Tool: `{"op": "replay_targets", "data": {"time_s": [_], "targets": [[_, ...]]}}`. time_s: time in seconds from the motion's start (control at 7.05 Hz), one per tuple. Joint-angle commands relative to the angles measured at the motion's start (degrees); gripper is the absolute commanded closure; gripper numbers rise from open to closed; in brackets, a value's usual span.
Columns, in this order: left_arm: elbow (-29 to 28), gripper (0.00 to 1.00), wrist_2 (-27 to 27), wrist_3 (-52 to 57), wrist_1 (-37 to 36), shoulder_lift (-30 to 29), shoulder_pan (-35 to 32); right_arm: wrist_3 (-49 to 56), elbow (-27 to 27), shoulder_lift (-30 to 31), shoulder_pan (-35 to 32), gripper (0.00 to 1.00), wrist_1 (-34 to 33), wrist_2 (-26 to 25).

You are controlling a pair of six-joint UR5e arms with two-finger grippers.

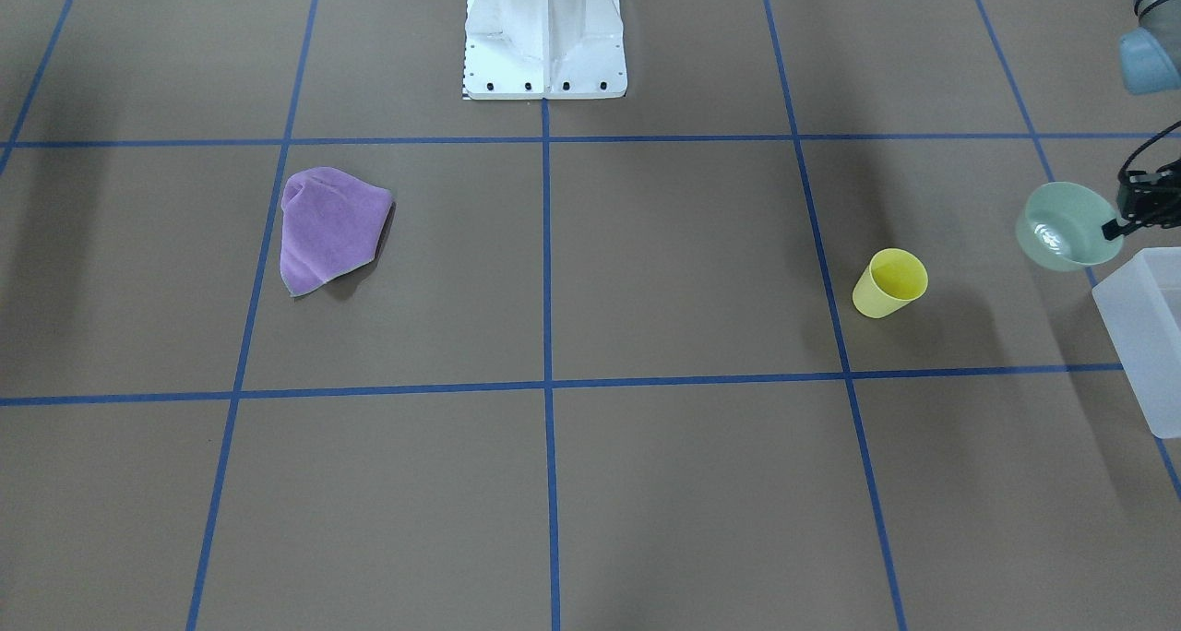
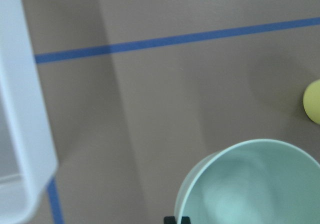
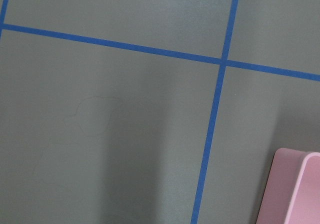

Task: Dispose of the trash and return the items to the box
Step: 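Carry the green bowl with the left gripper into the clear bin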

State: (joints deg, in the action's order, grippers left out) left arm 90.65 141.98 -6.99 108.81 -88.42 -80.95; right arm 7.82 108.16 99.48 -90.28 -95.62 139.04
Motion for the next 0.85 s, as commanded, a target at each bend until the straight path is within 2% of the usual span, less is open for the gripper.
{"op": "replay_targets", "data": {"time_s": [0.0, 0.14, 0.43, 0.57, 0.71], "targets": [[-15.39, 1.0, 0.05, 23.15, -16.84, -15.21, -10.86, -0.18, 0.03, 0.01, 0.37, 0.0, 0.0, 0.78], [-25.59, 1.0, -0.03, 26.99, -15.57, -20.85, -12.55, -1.57, 0.03, -0.08, 1.33, 0.0, 0.09, 1.31], [-44.76, 1.0, -1.25, 27.03, -1.74, -27.29, -12.66, -2.55, -0.14, -0.6, 2.57, 0.0, 1.4, 1.06], [-51.3, 1.0, -3.44, 26.85, 1.99, -30.29, -12.66, -3.07, -0.15, -0.87, 3.0, 0.0, 1.41, 0.88], [-53.36, 1.0, -3.55, 26.59, 4.03, -30.49, -12.57, -5.25, -0.15, -0.87, 3.88, 0.0, 2.36, 0.88]]}}
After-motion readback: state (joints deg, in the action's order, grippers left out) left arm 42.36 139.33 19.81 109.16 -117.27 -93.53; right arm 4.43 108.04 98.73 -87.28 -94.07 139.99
